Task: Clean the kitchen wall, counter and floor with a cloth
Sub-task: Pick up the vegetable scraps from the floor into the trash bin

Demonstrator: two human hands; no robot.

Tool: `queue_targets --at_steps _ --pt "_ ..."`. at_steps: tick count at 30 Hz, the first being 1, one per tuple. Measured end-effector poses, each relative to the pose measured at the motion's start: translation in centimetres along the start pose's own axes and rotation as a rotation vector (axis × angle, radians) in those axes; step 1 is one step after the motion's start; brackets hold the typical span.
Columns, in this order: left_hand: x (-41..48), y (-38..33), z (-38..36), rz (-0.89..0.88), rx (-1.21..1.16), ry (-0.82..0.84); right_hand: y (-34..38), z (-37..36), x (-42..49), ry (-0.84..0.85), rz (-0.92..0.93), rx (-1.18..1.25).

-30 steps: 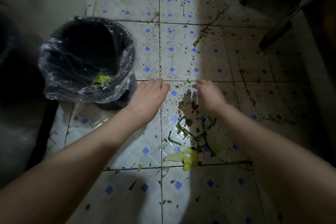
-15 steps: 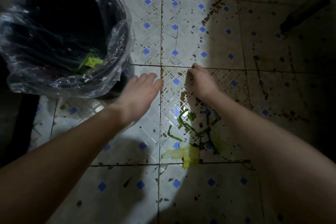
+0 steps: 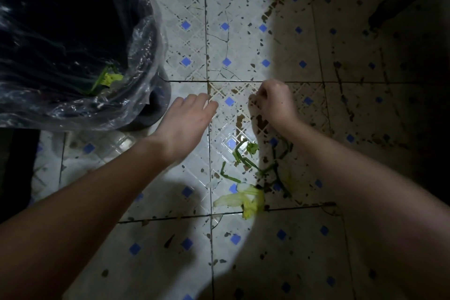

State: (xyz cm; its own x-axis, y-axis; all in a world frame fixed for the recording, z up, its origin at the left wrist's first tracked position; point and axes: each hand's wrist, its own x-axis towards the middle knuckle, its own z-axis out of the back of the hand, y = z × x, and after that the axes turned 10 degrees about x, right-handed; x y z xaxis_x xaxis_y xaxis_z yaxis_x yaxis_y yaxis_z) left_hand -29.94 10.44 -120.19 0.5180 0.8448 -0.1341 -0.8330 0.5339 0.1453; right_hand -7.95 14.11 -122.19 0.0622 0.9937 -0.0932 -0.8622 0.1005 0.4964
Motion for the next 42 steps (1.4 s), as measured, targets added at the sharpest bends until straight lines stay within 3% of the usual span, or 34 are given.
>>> queue_targets --at_steps 6,11,25,31,42 --pt "0.7 -1.8 -0.5 -0.048 0.048 0.010 -3.2 2.7 -3.0 0.002 -0.001 0.150" --pt "1.2 -3.5 0.2 -0.068 0.045 -0.005 -6.7 4.1 -5.8 0.086 -0.067 0.012" --pt "1.3 -4.6 0.7 -0.117 0.056 -0.040 -8.4 4.0 -8.3 0.250 -0.177 0.087" --pt "1.1 -4.4 -0.1 -0.108 0.071 -0.015 -8.6 3.8 -9.2 0.342 -0.041 -0.100" --pt "0.7 -5.5 0.1 -0.148 0.087 0.035 -7.9 3.7 -10.4 0.336 0.031 -0.158"
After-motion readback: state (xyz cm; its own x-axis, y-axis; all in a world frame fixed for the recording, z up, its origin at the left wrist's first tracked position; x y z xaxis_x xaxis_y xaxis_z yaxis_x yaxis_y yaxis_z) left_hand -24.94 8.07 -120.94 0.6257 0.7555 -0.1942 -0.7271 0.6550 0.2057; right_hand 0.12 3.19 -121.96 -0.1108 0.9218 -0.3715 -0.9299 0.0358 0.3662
